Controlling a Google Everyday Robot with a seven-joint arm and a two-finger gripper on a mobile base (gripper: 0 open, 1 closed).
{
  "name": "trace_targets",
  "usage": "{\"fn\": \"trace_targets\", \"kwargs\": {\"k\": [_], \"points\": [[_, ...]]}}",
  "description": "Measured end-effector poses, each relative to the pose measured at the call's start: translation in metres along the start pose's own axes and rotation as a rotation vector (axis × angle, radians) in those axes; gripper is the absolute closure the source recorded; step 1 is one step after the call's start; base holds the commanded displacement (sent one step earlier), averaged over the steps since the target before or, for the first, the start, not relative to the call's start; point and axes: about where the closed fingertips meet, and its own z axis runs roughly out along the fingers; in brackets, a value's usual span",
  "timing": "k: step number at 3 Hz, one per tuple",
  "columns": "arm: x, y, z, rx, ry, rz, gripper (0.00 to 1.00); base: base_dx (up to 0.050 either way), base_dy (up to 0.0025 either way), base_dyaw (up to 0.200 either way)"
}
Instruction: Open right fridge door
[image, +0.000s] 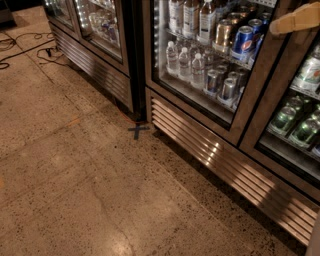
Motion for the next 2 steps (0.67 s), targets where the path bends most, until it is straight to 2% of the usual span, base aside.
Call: {"fn": "trace_targets", "kwargs": {"k": [1, 2], "points": [[-0.0001, 0.002, 0.0043, -0.01, -0.005, -0.002, 0.0, 0.0, 0.0, 0.0], [-0.0001, 0.002, 0.0043, -0.01, -0.005, -0.002, 0.18, 0.0, 0.0, 0.0]]}}
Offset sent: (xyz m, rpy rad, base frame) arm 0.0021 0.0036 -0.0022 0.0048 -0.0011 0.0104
